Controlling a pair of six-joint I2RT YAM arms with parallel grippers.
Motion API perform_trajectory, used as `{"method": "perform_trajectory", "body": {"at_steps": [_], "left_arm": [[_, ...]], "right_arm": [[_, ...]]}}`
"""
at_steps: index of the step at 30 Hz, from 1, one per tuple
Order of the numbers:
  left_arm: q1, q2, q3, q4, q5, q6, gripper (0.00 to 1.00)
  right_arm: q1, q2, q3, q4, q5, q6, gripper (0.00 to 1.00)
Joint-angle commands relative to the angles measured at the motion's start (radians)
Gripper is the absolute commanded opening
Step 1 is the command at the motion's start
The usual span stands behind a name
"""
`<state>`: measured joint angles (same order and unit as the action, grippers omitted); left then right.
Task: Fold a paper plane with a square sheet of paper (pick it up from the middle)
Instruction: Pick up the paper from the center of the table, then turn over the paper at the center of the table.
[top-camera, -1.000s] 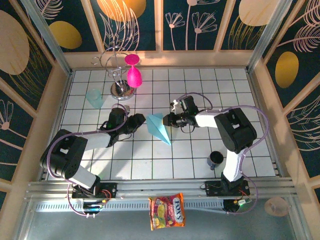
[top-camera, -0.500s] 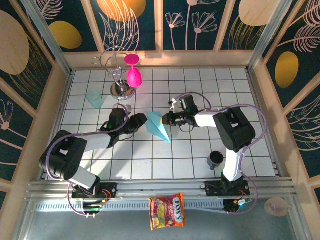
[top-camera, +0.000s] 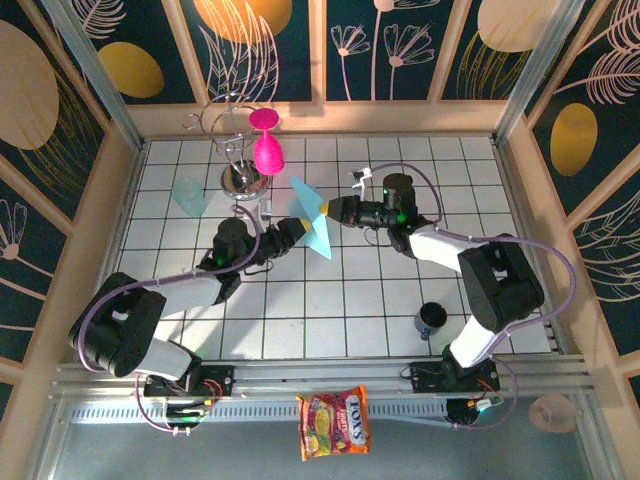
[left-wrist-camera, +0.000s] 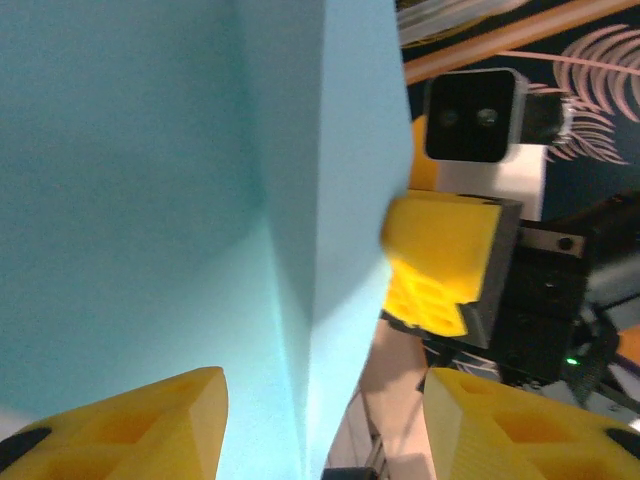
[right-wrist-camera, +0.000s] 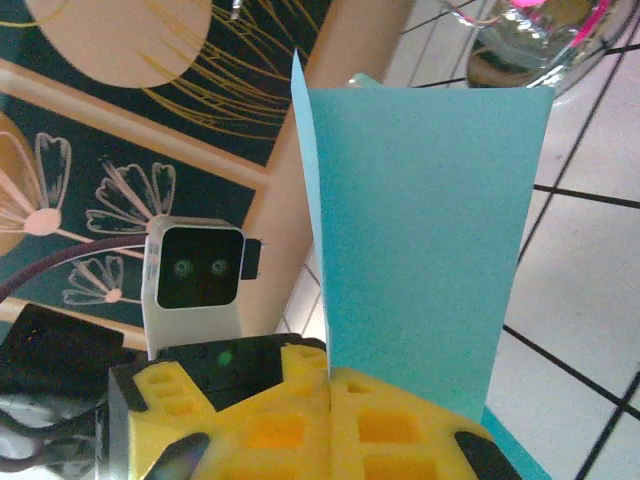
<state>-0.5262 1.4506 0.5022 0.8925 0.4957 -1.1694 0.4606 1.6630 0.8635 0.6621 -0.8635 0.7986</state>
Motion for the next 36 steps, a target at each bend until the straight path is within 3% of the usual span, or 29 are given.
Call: {"method": "perform_trajectory", "body": {"at_steps": [1, 7, 25, 31, 36], "left_arm": [[-0.009, 0.019, 0.018, 0.142, 0.050, -0.021, 0.55], [-0.019, 0.050, 0.063, 0.146, 0.087, -0.010, 0.51], [-0.023, 0.067, 0.098, 0.166, 0.105, -0.007, 0.15], [-0.022, 0.047, 0.096, 0.082, 0.068, 0.037, 0.10], [-0.022, 0.015, 0.121, -0.131, 0.004, 0.148, 0.10]], "right_arm": [[-0.007, -0.020, -0.023, 0.159, -0.048, 0.134, 0.00], [-0.012, -0.004, -0.039, 0.294, -0.080, 0.252, 0.00], [-0.035, 0.013, -0.062, 0.355, -0.091, 0.318, 0.02], [-0.069, -0.022, -0.076, 0.249, -0.067, 0.253, 0.21], [-0.123, -0.110, -0.076, -0.034, 0.037, 0.068, 0.39]]}}
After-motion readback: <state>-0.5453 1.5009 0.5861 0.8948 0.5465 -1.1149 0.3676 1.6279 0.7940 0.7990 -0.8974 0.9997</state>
